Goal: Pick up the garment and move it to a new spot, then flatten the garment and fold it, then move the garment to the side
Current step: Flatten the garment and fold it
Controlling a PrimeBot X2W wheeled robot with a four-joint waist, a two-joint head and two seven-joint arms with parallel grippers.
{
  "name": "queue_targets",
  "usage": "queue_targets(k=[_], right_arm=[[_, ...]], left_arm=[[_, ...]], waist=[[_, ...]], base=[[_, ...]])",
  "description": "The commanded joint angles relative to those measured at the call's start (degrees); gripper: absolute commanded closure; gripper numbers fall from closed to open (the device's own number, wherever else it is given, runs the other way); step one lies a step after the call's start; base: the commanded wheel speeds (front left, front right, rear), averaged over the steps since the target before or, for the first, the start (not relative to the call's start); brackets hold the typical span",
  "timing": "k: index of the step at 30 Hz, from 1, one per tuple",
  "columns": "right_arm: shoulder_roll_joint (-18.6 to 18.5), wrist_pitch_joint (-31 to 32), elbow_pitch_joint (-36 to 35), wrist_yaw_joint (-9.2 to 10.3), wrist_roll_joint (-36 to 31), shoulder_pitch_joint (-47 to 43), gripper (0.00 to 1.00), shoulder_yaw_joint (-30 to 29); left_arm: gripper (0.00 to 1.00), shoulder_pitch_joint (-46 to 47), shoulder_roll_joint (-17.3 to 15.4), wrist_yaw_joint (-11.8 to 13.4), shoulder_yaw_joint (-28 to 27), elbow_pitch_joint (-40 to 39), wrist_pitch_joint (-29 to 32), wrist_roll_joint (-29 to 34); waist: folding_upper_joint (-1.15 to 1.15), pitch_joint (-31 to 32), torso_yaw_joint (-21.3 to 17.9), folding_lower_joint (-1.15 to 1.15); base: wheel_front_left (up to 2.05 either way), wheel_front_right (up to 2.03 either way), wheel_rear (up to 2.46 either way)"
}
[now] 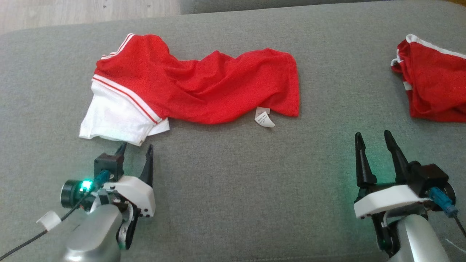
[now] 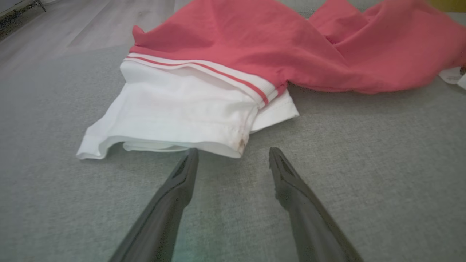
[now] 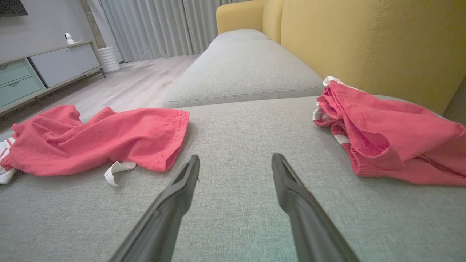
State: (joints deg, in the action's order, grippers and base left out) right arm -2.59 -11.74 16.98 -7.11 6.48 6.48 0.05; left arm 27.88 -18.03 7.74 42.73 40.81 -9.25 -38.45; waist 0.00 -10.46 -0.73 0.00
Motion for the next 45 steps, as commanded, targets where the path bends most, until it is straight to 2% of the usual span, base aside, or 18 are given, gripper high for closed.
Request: queue_targets(k=[1,12,17,26,30,31,33,39,45], right_arm=[[-0.29,0.07,-2.21,-0.37,-0.5,0.62,0.0,1.47],[-0.29,0.21,-2.61,-0.37,-0.5,0.51,0.0,1.52],[-0.29,0.21,-2.72,-0.37,-0.43,0.65,0.0,1.5],[-0.29,0.03,-2.3,-0.37,-0.35,1.56,0.0,1.69],[-0.29,-0.09,-2.19,-0.37,-0.44,1.77,0.0,1.66],[-0.29,-0.13,-2.14,-0.37,-0.46,1.82,0.0,1.62],[-0.29,-0.2,-2.04,-0.37,-0.46,1.91,0.0,1.51],[-0.29,-0.49,-1.5,-0.37,-0.39,1.85,0.0,0.8],[-0.29,-0.73,-1.07,-0.37,-0.07,1.24,0.0,0.3]], left_arm=[[0.0,1.85,-0.92,0.3,-2.0,-0.35,0.02,-0.44],[0.01,2.93,-0.07,0.69,-2.4,-0.67,-2.81,-0.28],[0.2,3.57,-0.27,1.42,-2.92,-2.44,-3.53,-0.17],[0.4,4.83,-0.37,2.9,-5.16,-1.81,-3.16,-2.2],[0.55,5.33,0.12,2.94,-6.44,-0.7,-3.2,-3.72],[0.64,5.43,0.18,2.89,-6.57,-0.47,-3.28,-3.87],[1.0,5.58,0.29,2.82,-6.86,-0.12,-3.55,-4.1],[1.0,4.96,-0.05,3.69,-7.9,-1.87,-5.22,-2.77],[1.0,-1.02,-1.27,6.19,-8.77,-10.35,-5.7,0.22]], waist=[[0.0,-0.14,-0.2,0.0],[0.0,-0.49,-0.4,0.0],[0.0,-0.87,-0.38,0.0],[0.0,-1.95,-1.19,0.0],[0.0,-2.34,-1.67,0.0],[0.0,-2.39,-1.77,0.0],[0.0,-2.49,-1.9,0.0],[0.0,-1.73,-1.22,0.0],[0.0,-0.31,0.43,0.0]], base=[[0.0,0.0,0.0],[0.0,0.0,0.0],[0.0,0.0,0.0],[0.0,0.0,0.0],[0.0,0.0,0.0],[0.0,0.0,0.0],[0.0,0.0,0.0],[0.0,0.0,0.0],[0.0,0.0,0.0]])
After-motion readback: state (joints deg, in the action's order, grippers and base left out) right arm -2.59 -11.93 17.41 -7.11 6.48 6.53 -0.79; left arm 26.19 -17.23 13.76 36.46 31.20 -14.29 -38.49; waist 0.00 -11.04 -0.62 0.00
